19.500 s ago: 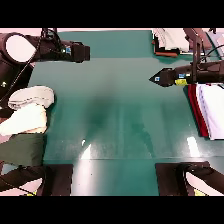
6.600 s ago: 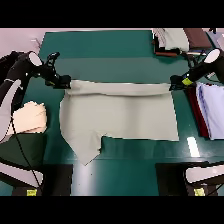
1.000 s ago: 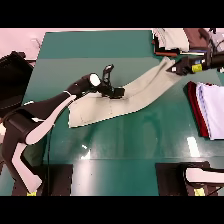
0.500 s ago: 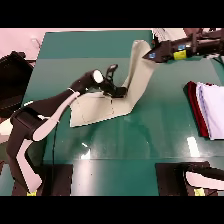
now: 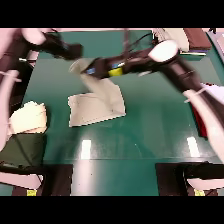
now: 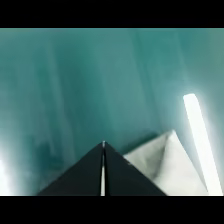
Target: Fold the shirts.
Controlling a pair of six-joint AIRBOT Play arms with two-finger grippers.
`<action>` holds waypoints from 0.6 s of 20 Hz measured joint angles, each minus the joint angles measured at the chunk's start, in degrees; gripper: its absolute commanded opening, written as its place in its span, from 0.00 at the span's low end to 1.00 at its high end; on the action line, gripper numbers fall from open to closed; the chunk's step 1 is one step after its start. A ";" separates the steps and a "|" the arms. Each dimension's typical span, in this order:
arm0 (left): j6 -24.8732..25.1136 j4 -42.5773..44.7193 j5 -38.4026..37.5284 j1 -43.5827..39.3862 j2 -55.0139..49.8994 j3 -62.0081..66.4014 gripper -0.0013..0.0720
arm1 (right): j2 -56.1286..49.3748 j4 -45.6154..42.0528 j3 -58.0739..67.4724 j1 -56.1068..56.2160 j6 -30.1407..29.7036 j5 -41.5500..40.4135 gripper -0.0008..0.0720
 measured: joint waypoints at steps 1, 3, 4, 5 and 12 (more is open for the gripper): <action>0.02 0.96 -0.39 1.27 2.14 0.02 0.06 | -1.73 0.63 0.48 1.77 -0.98 -2.08 0.41; 0.11 3.17 -1.16 3.28 5.64 0.09 0.06 | -3.98 -0.13 1.38 2.86 -2.40 -4.31 0.41; 0.22 4.11 -1.55 3.96 6.86 0.11 0.06 | -4.59 -1.51 1.60 2.29 -2.84 -3.78 0.41; 0.24 4.61 -1.99 4.28 7.65 0.11 0.06 | -4.81 -3.28 1.55 1.03 -2.84 -2.19 0.41; 0.44 4.31 -2.82 3.52 8.70 -0.52 0.06 | -2.32 -18.64 -9.88 -18.53 2.29 11.15 0.82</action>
